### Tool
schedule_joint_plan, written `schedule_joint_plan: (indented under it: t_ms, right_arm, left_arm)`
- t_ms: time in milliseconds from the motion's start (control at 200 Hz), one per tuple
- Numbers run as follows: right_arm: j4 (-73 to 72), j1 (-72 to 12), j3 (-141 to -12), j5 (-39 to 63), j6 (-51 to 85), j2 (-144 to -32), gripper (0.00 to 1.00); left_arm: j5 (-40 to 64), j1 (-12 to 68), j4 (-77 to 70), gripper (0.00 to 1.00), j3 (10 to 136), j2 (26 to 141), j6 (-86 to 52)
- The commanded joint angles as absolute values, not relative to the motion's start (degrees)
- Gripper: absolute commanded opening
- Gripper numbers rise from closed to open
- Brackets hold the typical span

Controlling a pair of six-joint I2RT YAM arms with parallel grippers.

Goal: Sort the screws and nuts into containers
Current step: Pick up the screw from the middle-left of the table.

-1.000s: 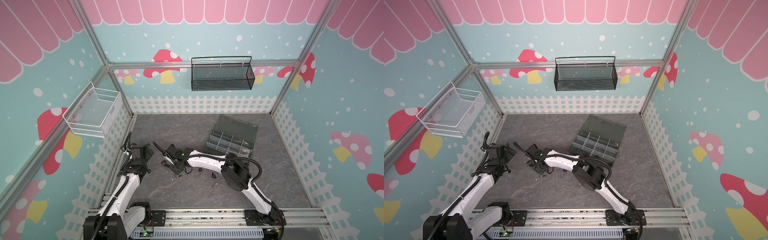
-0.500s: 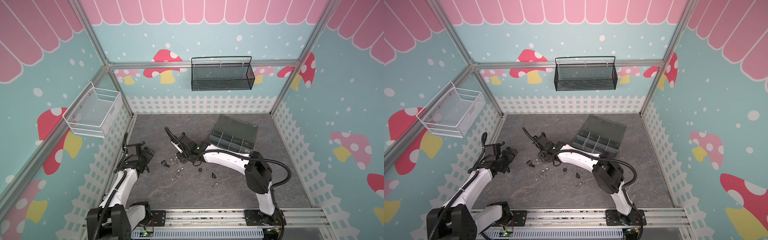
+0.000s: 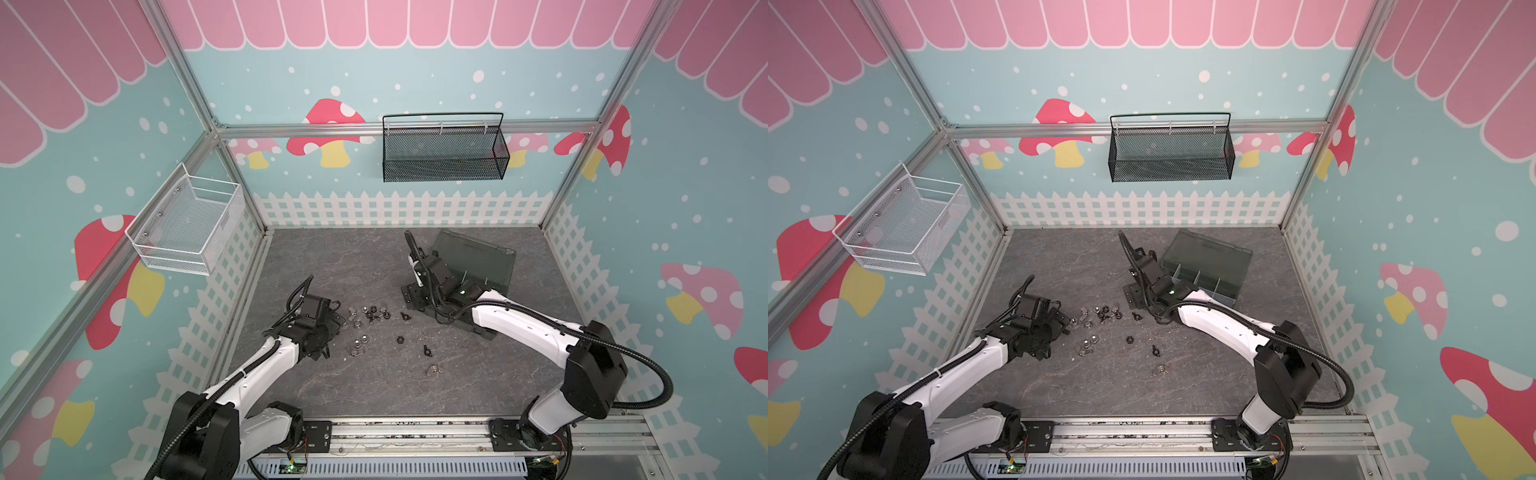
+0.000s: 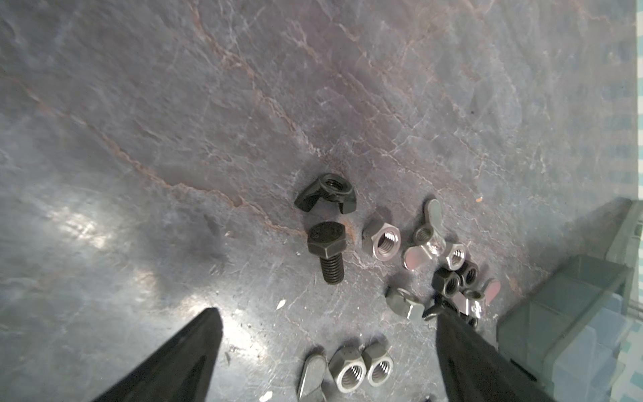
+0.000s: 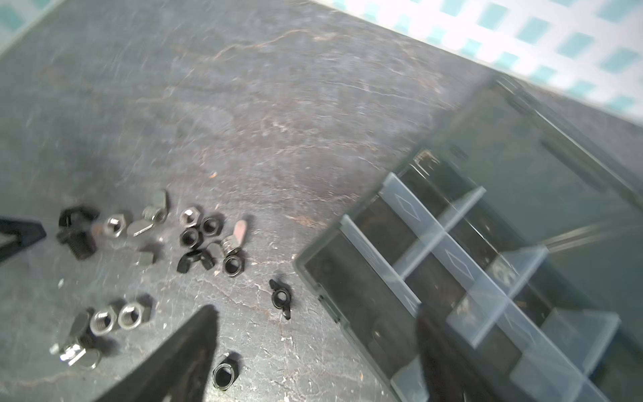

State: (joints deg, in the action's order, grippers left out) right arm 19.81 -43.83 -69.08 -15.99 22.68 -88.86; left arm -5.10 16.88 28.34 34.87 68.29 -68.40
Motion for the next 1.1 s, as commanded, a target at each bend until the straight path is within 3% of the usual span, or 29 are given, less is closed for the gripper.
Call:
schedule_joint_plan:
  t_ms: [0,145,365,1096]
  right_arm:
    - [18.35,-43.3,-65.86,-18.75,25.8,-85.96,0.97]
    - [18.48,-42.35,-63.19,-21.96,27.83,-82.91,0.97]
    - [18.55,-41.51,-61.52,-24.39,28.65,-79.98,0.97]
    - [20.19,-41.19,-60.91,-28.73,31.51,-79.8,0.97]
  left_arm:
    - [-8.5,17.89,29.81,0.8,37.79,71.87,-71.07]
    - [-8.42,18.27,30.3,0.64,40.9,77.03,-69.1]
    - [-8.26,19.07,31.62,0.55,44.47,83.43,-68.56]
    - [-9.93,19.07,37.1,0.41,49.34,92.32,-67.72]
